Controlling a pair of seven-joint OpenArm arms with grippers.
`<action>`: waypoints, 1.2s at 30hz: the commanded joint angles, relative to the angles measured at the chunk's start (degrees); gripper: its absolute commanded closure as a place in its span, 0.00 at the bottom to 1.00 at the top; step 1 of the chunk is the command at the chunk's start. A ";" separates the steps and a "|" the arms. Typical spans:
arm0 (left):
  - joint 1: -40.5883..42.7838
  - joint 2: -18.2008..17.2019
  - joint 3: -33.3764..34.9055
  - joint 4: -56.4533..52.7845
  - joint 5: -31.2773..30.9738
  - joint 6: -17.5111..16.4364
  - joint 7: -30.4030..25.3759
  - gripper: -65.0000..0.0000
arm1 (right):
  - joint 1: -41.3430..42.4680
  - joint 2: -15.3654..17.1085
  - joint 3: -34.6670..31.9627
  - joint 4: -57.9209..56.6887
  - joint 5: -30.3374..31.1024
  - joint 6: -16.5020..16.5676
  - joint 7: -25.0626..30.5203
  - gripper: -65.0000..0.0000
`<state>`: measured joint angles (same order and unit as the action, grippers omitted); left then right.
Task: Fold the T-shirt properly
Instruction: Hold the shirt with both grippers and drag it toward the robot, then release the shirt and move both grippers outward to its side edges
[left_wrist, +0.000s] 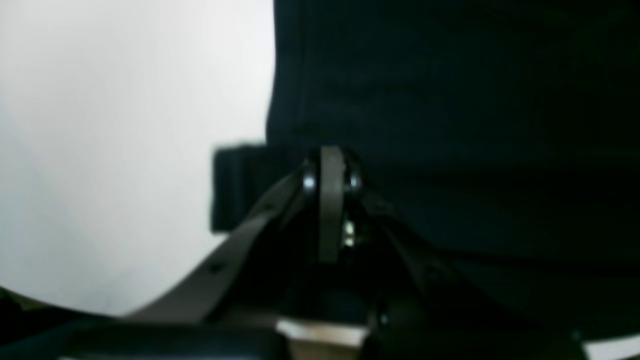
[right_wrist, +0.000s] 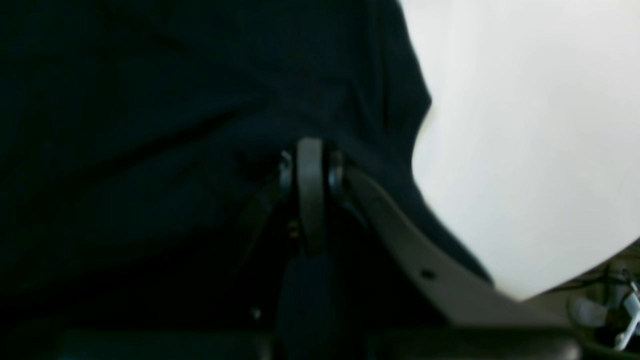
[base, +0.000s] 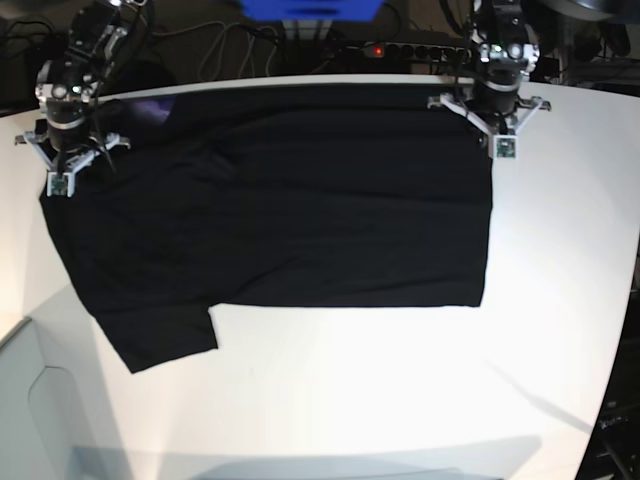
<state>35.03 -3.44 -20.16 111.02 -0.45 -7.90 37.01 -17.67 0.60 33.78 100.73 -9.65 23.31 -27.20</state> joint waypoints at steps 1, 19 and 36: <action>0.27 -0.03 -0.19 1.90 -0.04 0.21 -1.10 1.00 | 0.75 0.15 0.11 1.73 0.29 0.47 1.05 1.00; -6.59 4.72 -11.09 5.24 -7.77 -0.05 -1.01 0.87 | 15.96 3.75 0.02 2.35 0.02 0.65 1.05 0.97; -7.99 -3.46 -23.40 5.07 -33.00 -0.05 4.79 0.65 | 45.67 19.31 0.46 -48.11 0.38 16.69 0.96 0.67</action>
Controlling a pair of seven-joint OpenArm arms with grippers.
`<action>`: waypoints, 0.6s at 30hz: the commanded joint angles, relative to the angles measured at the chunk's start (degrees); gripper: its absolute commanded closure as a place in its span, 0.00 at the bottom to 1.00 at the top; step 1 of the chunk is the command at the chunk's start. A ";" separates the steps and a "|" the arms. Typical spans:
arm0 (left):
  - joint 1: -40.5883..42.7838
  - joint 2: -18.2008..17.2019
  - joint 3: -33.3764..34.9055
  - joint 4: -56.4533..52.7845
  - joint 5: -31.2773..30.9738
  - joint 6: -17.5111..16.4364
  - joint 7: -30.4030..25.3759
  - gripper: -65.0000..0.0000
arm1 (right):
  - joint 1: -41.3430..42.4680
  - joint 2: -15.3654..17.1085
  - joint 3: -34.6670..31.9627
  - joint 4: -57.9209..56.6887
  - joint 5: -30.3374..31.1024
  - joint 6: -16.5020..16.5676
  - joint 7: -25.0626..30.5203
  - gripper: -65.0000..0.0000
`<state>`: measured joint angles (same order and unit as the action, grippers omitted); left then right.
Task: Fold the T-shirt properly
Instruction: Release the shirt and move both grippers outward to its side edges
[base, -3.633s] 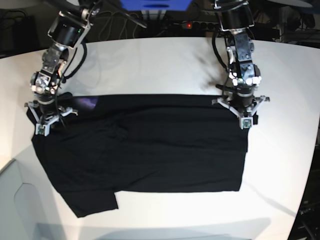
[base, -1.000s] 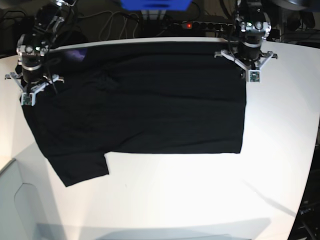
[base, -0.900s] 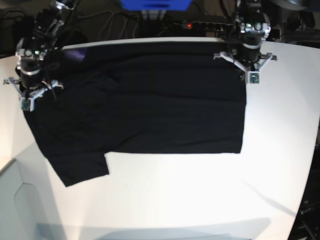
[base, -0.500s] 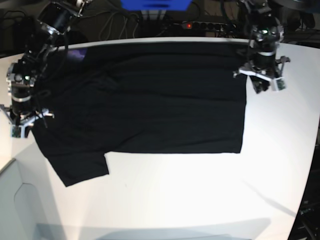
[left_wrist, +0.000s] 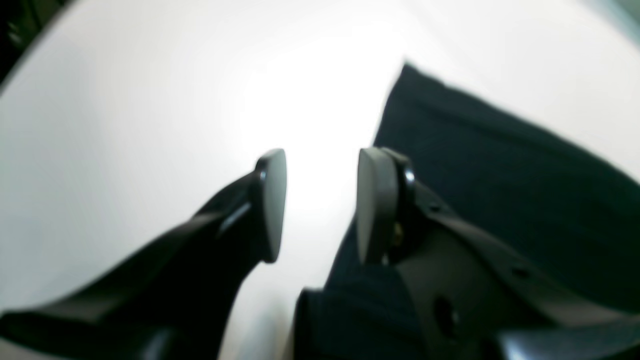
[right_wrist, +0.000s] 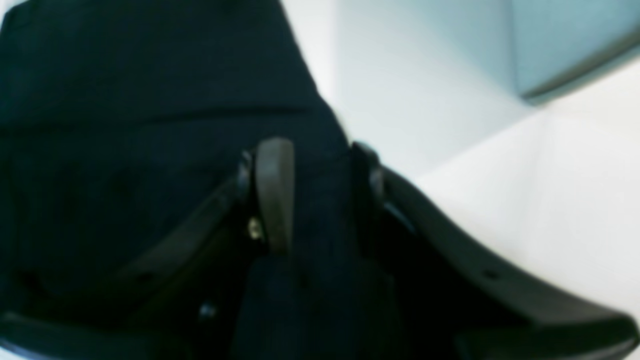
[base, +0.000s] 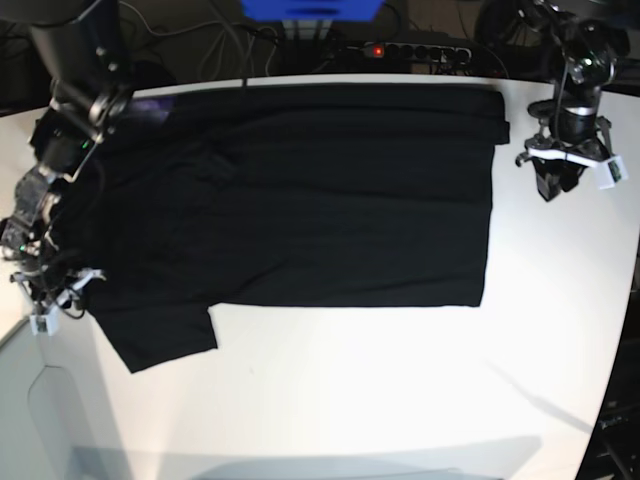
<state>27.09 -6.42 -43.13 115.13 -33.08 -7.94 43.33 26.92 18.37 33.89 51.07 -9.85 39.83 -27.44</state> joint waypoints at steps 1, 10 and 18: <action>-0.23 -0.40 -0.78 0.96 -0.37 -0.01 -0.56 0.65 | 3.72 2.95 0.62 -2.85 0.66 0.17 1.20 0.66; -1.03 -0.22 -1.57 0.78 -0.37 -0.01 1.02 0.65 | 13.74 10.42 5.98 -23.24 0.66 0.17 1.46 0.59; -1.11 -0.22 -1.22 0.78 -0.37 -0.01 1.02 0.65 | 10.84 9.37 9.76 -25.71 0.66 0.17 1.29 0.59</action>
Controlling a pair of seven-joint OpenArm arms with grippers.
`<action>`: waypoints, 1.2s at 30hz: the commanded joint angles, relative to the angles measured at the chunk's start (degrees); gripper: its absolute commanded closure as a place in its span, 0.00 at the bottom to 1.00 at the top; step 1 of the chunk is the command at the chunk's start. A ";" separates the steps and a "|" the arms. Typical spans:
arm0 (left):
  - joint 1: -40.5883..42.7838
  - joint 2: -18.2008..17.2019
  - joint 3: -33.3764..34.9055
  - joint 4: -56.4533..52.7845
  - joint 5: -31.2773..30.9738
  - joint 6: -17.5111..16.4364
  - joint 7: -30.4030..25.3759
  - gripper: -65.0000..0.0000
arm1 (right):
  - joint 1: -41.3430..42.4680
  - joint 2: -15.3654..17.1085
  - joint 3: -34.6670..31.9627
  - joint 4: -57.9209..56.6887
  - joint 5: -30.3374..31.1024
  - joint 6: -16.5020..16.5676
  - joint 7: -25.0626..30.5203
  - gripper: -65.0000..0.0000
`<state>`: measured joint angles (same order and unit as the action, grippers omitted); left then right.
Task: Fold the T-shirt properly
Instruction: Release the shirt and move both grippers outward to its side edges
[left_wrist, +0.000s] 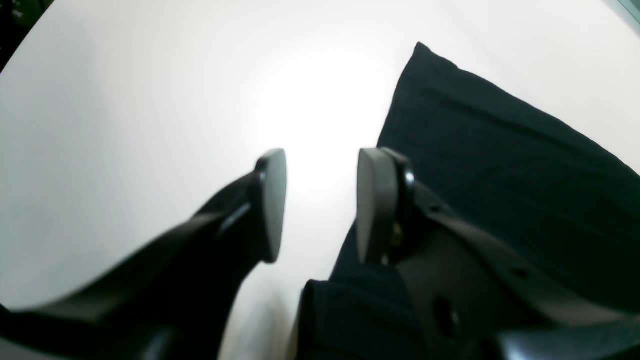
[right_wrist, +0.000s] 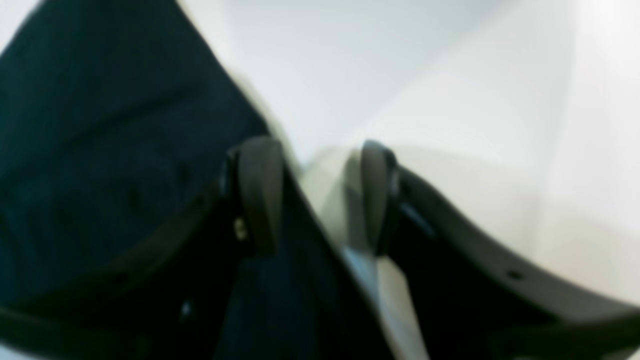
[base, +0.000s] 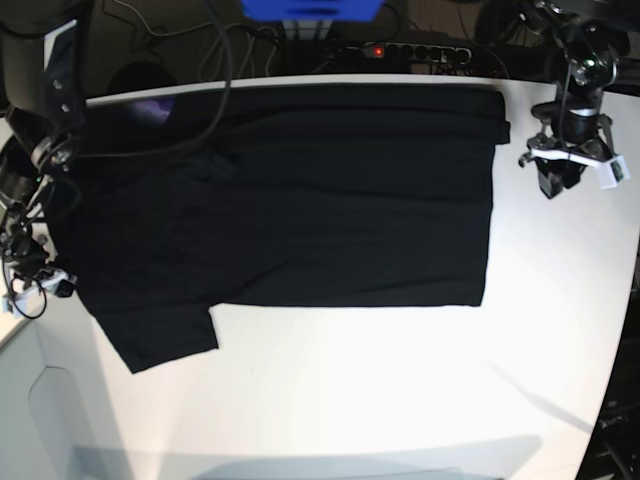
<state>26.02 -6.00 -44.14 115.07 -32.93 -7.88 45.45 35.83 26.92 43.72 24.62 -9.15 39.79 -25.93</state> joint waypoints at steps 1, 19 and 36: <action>-0.04 -0.64 -0.21 0.85 -0.52 -0.08 -1.10 0.65 | 1.57 0.64 0.10 0.74 -0.04 0.21 -0.22 0.59; 0.05 -0.73 -0.21 0.85 -0.52 -0.08 -1.01 0.65 | -2.65 -1.91 0.10 0.74 -0.04 0.21 -3.56 0.60; -0.04 -0.73 -0.21 0.85 -0.52 -0.08 -1.01 0.65 | -5.46 -4.28 -2.54 1.00 -0.13 0.21 -6.37 0.60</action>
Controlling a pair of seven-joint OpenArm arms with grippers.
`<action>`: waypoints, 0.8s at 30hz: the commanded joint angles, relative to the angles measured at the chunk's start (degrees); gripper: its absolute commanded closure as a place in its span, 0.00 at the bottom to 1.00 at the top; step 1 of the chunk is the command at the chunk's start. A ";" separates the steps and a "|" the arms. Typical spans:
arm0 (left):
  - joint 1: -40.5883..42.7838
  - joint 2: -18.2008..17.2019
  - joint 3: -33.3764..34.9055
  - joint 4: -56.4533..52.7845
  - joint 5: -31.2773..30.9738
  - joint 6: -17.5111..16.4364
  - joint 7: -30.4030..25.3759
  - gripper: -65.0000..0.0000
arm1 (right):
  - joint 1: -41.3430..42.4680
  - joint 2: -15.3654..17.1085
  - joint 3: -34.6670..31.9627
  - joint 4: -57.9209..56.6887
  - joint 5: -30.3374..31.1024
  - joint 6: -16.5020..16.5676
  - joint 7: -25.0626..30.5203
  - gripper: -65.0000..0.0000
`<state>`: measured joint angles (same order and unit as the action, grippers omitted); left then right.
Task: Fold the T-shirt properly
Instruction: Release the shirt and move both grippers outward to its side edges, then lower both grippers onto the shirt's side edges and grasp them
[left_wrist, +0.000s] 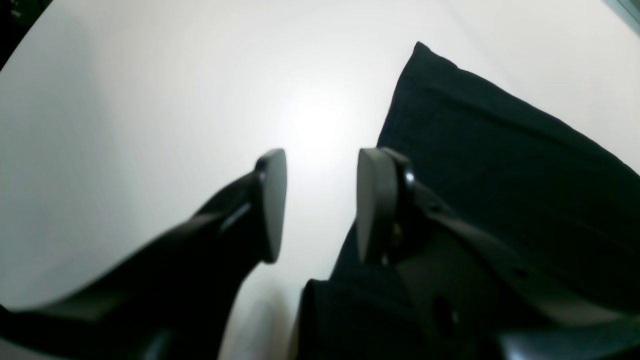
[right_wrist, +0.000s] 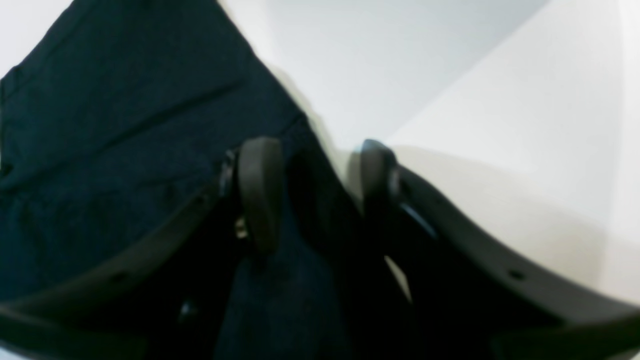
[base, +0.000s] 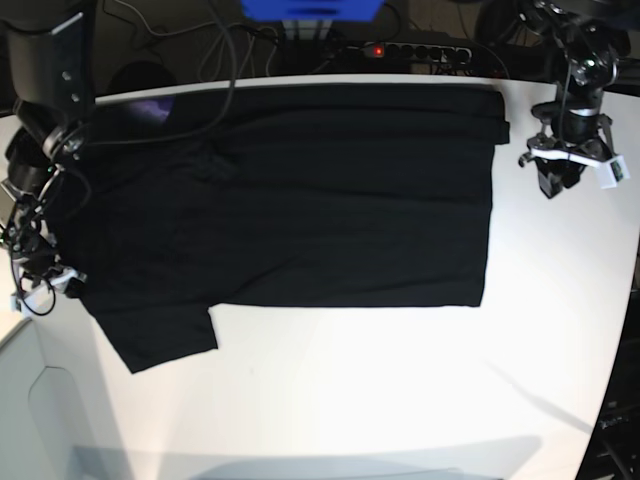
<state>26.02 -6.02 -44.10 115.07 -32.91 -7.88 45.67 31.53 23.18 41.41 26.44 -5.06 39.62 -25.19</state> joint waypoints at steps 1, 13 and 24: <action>-0.04 -0.70 -0.26 0.85 -0.54 -0.08 -1.23 0.65 | -1.24 -0.54 -0.22 -0.81 -4.21 0.38 -7.12 0.60; -0.13 -0.70 -0.17 0.85 -0.54 -0.08 -1.23 0.65 | -1.59 -2.12 -0.31 -0.81 -4.21 0.38 -9.23 0.68; -0.22 -0.70 -0.17 0.76 -0.63 -0.08 -1.23 0.65 | -2.03 -3.00 -0.31 -0.81 -4.21 0.38 -10.99 0.69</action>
<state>26.00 -6.02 -44.10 115.07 -32.91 -7.88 45.67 31.18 21.50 41.50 26.87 -3.46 39.70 -26.76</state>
